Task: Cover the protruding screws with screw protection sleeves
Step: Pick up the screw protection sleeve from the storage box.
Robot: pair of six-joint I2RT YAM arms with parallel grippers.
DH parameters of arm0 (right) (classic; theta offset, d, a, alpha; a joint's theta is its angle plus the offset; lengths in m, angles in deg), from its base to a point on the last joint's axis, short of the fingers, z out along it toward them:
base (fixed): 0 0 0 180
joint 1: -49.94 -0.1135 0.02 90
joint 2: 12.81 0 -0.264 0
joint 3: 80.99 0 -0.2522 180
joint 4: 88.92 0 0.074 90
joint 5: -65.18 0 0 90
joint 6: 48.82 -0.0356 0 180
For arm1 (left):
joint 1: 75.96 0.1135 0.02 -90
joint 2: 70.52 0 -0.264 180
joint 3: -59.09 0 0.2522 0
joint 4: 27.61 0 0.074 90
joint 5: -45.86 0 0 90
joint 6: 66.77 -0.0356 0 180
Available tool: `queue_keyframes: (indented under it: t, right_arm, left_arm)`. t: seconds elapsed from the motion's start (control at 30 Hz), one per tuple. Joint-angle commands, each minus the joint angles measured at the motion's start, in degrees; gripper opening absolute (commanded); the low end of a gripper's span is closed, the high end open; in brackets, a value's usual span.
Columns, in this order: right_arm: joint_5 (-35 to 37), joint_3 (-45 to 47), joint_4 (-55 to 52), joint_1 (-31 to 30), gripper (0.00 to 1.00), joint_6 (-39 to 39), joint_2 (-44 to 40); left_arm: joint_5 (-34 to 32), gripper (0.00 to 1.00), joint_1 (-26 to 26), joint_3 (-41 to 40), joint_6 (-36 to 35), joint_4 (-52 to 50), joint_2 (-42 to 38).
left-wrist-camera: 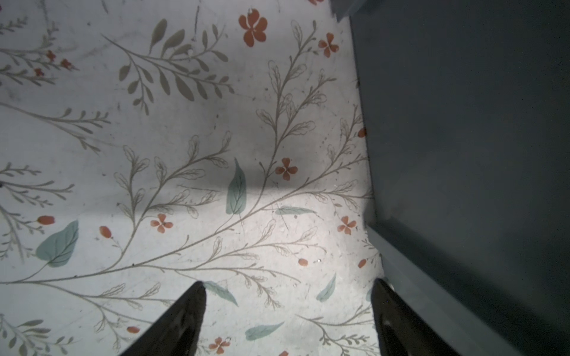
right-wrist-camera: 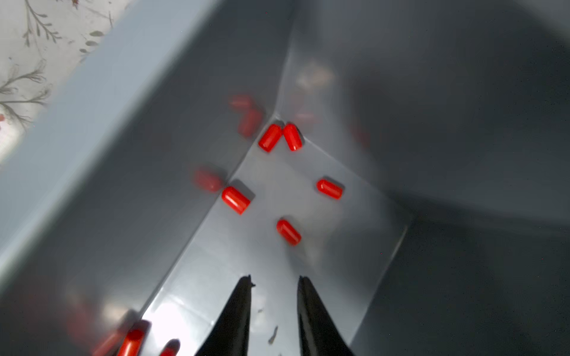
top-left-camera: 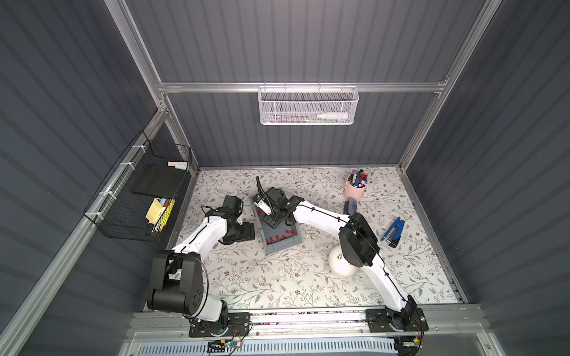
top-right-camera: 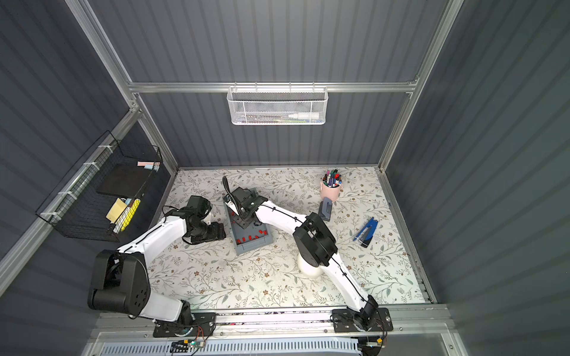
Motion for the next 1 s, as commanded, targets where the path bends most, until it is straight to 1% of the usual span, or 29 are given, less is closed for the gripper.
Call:
queue_keyframes:
  t: [0.0,0.1,0.2,0.43,0.7,0.8,0.97]
  right_arm:
    - [0.0,-4.2,-0.1,0.1,0.26,4.7,2.7]
    - [0.6,-7.7,-1.8,0.2,0.23,5.5,5.2]
    - [-0.4,-9.5,-2.6,0.4,0.23,5.5,6.6]
    - [0.0,-9.6,-3.9,0.8,0.23,5.5,7.9]
    - [0.3,-9.4,-5.3,1.5,0.23,5.3,9.0]
    - [1.0,-8.5,-5.7,1.5,0.23,4.2,8.4]
    - [0.2,-2.4,-0.7,1.5,0.24,4.0,5.5]
  left_arm:
    - [-0.4,0.83,0.5,-1.0,0.8,1.1,-1.5]
    - [-0.1,0.84,0.5,-1.5,0.7,1.8,-2.3]
    - [0.2,0.83,0.5,-2.0,0.8,2.4,-2.8]
    - [2.6,0.84,0.5,-1.6,0.9,2.1,-4.5]
    - [2.8,0.84,0.5,-1.2,1.2,1.4,-5.0]
    - [3.0,0.84,0.5,-1.2,1.5,1.3,-5.2]
    - [3.4,0.84,0.5,-1.3,2.2,1.6,-5.0]
